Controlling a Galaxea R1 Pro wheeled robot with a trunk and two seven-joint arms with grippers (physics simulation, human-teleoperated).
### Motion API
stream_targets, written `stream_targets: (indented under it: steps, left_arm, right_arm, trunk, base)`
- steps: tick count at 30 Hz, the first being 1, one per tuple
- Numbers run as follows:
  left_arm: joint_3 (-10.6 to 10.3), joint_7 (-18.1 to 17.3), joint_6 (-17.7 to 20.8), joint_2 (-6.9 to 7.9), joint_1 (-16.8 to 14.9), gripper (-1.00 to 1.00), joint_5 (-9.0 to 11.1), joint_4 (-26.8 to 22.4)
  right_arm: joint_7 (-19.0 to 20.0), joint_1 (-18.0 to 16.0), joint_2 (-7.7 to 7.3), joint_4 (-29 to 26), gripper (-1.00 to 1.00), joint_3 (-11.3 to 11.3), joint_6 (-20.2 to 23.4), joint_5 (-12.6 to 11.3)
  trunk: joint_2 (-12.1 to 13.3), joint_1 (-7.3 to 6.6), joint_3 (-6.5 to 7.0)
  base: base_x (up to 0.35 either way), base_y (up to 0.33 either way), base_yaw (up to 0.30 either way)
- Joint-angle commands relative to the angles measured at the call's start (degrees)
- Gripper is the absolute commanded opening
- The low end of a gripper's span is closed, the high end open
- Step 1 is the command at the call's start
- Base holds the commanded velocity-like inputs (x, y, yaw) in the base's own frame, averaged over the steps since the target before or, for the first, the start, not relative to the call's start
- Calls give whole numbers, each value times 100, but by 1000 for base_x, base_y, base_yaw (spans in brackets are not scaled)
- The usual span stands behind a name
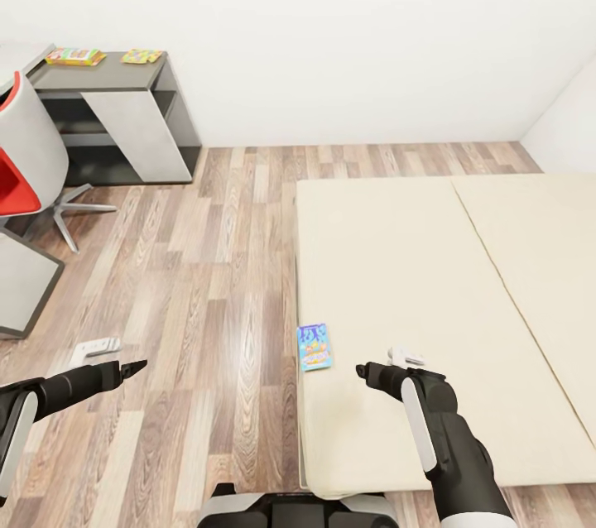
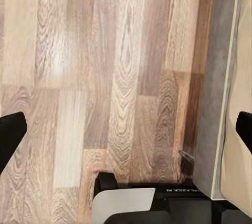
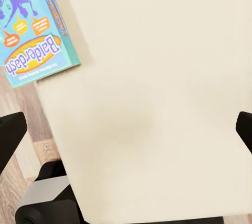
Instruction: Put all the toys in the child's room - the three board games (two on the bed and one on the table), the two jigsaw puzzles on the table, and the tennis ball on the table - inside the toy box on the table in the child's room.
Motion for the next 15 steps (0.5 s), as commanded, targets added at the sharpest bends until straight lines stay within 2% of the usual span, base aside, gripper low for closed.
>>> stream_targets:
  steps: [1,15]
  left_arm:
    - [7,-11,46,0,-4,100,18,-3]
    - [7,-11,44,0,-4,100,18,-3]
  right_arm:
    - [-47,-3,4,-6,100,-7,23,-62]
    - [-47,-3,4,-9,100,-7,18,-57]
  trunk:
    - [-9,4,2]
    - [-9,4,135]
  base:
    - [0,0,0]
    - [0,0,0]
